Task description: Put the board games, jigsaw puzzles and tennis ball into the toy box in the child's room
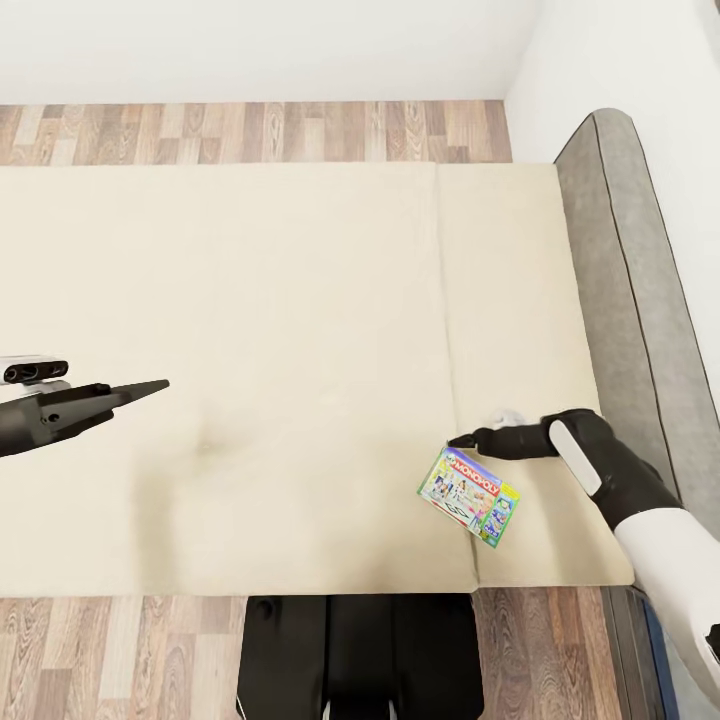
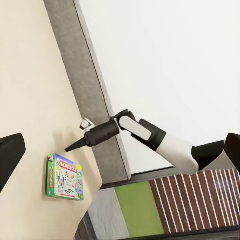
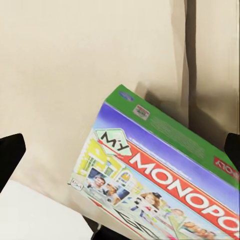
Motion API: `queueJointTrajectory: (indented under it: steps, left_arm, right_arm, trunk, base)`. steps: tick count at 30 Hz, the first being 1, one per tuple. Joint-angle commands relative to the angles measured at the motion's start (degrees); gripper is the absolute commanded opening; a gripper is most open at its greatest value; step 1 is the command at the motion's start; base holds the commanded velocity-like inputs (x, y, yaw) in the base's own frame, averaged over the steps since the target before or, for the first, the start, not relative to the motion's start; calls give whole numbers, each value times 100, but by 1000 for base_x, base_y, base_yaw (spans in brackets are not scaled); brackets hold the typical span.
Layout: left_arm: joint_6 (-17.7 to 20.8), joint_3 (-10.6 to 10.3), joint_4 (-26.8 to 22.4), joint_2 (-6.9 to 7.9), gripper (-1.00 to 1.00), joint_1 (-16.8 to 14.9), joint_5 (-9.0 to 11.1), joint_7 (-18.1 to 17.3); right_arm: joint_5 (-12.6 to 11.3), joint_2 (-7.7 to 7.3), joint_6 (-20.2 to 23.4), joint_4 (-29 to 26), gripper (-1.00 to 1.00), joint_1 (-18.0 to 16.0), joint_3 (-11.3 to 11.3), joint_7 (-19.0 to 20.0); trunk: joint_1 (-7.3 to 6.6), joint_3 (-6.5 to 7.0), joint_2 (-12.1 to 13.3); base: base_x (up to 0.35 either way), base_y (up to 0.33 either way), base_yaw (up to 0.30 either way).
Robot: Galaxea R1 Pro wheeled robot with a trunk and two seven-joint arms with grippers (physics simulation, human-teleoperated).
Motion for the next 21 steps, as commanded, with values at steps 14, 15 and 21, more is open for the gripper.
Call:
queueJointTrajectory:
  steps: [14, 15, 21]
  left_arm:
    - [61, 6, -1, 6, 100, -3, -8, -23]
    - [61, 6, -1, 7, 100, -4, -9, -23]
    - [61, 8, -1, 10, 100, -2, -10, -23]
  right_arm:
    - [11, -357, 9, -1237, 100, 1080, -1031, 40]
    - [10, -365, 11, -1352, 100, 1162, -1129, 39]
    - [11, -393, 158, -1965, 100, 1594, -1627, 36]
  trunk:
    - [4, -6, -9]
    - [4, -6, -9]
    - [4, -6, -9]
  base:
    - [0, 0, 0]
    - [0, 0, 0]
    - [0, 0, 0]
